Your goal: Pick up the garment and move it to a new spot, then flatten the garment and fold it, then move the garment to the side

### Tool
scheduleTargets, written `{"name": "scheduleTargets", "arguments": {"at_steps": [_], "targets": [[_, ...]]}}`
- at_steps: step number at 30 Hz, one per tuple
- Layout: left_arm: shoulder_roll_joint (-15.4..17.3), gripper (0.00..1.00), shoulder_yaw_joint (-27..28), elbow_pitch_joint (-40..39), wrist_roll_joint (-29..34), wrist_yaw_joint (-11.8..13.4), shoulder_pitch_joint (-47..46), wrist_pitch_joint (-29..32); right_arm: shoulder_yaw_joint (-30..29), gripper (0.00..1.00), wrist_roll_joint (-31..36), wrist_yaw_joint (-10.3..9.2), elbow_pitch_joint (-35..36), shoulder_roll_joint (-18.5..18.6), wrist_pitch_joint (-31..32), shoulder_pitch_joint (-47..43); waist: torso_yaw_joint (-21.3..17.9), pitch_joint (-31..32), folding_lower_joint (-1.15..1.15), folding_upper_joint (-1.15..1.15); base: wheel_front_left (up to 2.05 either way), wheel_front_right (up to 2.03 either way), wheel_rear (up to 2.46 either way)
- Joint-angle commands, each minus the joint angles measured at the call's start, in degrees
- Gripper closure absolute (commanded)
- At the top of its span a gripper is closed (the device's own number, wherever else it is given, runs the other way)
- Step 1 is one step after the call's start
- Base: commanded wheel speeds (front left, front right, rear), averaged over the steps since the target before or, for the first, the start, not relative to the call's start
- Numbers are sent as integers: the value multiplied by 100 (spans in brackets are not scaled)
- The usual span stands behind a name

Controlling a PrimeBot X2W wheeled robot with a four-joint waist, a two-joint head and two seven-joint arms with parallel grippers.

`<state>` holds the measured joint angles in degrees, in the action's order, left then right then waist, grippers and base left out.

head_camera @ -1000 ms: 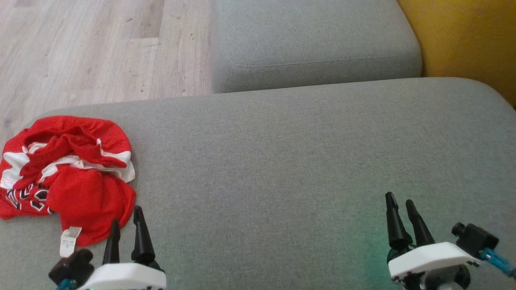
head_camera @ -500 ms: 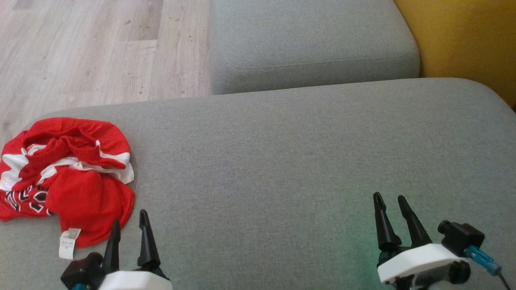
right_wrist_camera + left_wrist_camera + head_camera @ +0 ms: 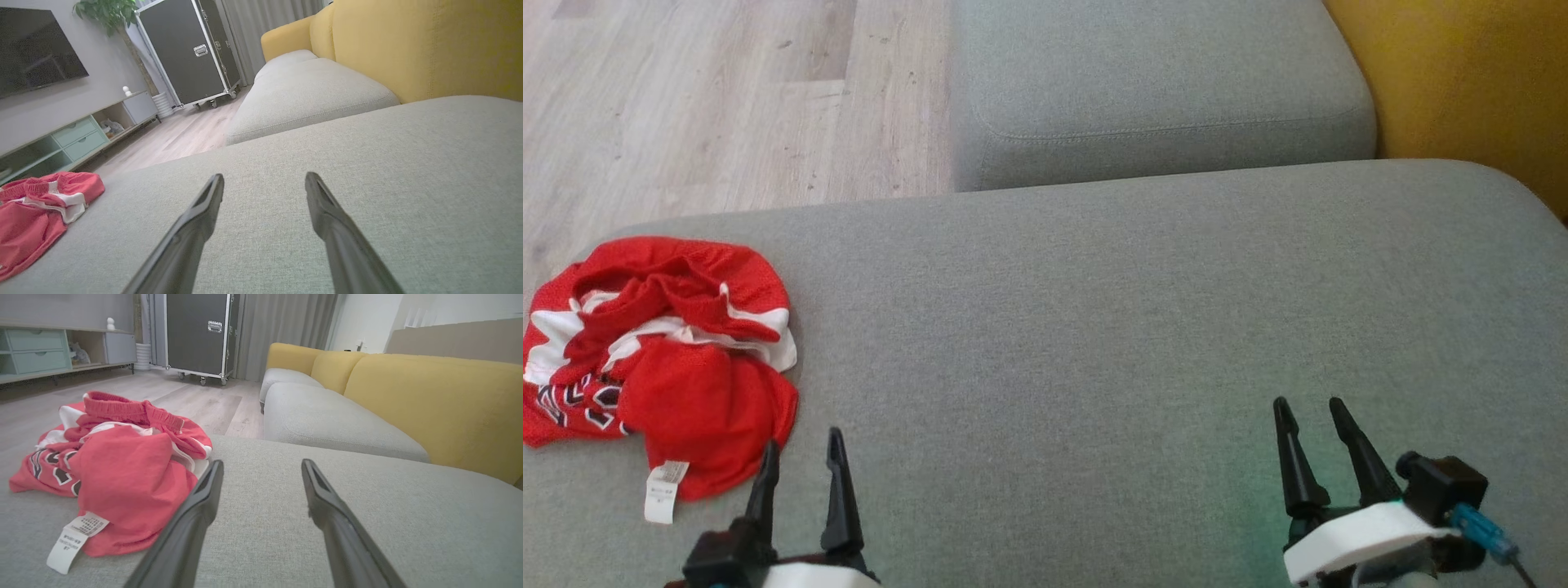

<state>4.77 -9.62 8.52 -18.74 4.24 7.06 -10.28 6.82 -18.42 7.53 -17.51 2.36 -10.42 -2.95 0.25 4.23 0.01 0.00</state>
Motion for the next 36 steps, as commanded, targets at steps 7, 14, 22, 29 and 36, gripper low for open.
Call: {"name": "scheduleTargets", "arguments": {"at_steps": [7, 14, 22, 29, 36], "targets": [[60, 0, 56, -181, 639, 104, -100, -218, 109, 0, 638, -4, 107, 47, -205, 182, 7, 14, -1, 0, 0, 0, 0], [62, 0, 42, -125, 1135, 149, -60, -337, 114, 0, 1123, -4, 52, 50, -324, 182, 7, 18, -1, 0, 0, 0, 0], [37, 0, 27, -81, 1688, 215, -16, -472, 153, 0, 1678, -4, 20, 52, -458, 183, -3, 27, -1, 0, 0, 0, 0], [-9, 0, 88, -12, 1663, 211, -22, -472, 111, 0, 1675, -4, 95, 52, -458, 173, -9, 26, -1, 0, 0, 0, 0], [-36, 0, 144, 34, 1657, 189, -28, -472, 95, 0, 1668, -4, 88, 52, -458, 153, 11, 44, -1, 0, 0, 0, 0]]}}
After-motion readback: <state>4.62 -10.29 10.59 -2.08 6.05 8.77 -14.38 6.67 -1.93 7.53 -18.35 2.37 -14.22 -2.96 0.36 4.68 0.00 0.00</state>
